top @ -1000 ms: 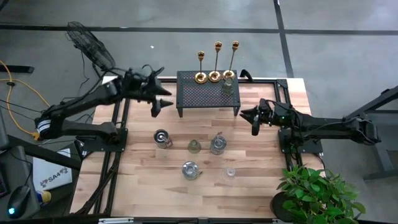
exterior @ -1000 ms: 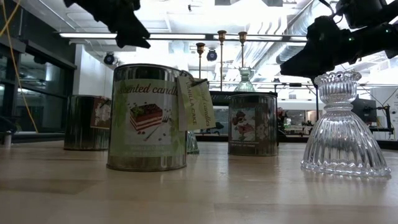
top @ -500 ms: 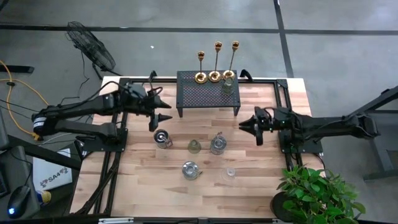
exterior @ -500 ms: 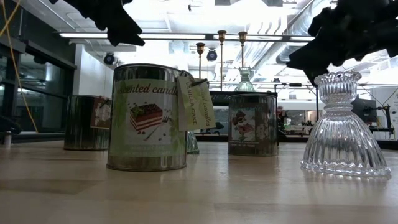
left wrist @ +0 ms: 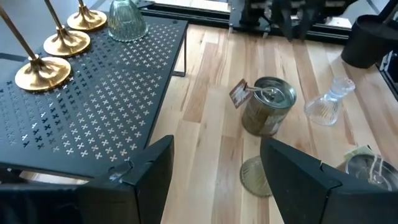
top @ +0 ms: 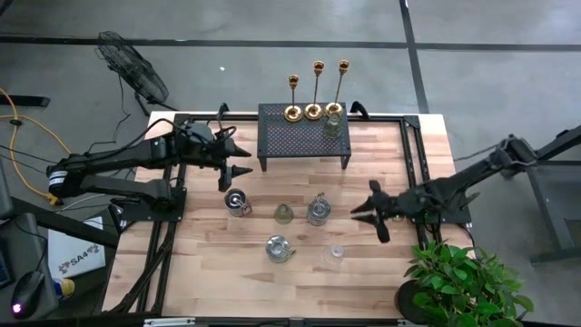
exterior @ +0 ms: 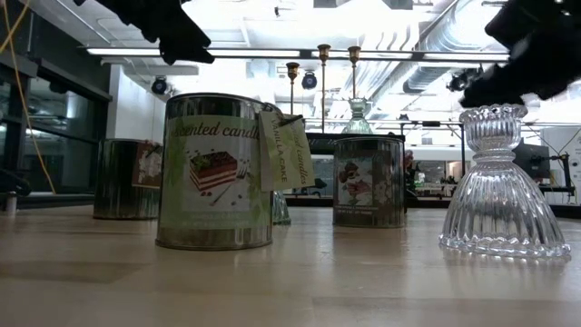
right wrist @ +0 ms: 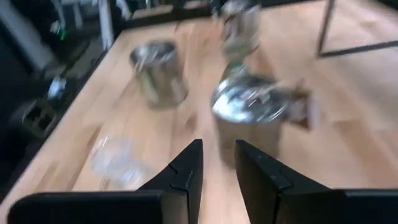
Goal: Pick & Place candle stick holders
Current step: Put the transparent candle holder on the shelf aligned with the green candle holder
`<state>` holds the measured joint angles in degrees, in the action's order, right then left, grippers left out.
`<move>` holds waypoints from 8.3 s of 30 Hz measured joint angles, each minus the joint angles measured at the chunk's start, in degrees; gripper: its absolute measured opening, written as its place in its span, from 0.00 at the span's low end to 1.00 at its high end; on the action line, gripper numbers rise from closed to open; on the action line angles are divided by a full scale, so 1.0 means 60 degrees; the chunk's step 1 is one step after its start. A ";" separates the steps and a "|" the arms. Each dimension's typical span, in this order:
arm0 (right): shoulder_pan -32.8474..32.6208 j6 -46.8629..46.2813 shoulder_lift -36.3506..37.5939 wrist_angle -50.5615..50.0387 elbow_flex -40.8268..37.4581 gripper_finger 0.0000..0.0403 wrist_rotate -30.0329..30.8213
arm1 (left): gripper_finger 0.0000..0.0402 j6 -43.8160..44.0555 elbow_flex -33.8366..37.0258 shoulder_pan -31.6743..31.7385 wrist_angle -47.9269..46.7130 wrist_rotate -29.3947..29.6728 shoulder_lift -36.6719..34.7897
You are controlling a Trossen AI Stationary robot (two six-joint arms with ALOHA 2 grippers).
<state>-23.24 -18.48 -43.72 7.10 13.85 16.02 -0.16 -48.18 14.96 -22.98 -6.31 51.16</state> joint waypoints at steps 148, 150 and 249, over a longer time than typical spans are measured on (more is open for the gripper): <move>0.3004 0.0826 -0.7228 0.0537 0.8140 0.32 0.6108 | 0.58 0.1570 -0.0011 0.0004 0.0001 0.0222 0.0025; 0.3128 0.0519 -0.7570 -0.0040 0.8542 0.32 0.6540 | 0.58 0.1573 -0.0011 0.0004 0.0003 0.0226 0.0025; 0.6471 -0.2598 -0.9218 -0.1462 0.9194 0.34 0.5392 | 0.58 0.1570 0.0000 0.0001 -0.0124 0.0233 0.0022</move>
<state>15.59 -34.07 -99.02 -1.67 69.01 48.37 9.26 -48.18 14.97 -23.73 -4.91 51.29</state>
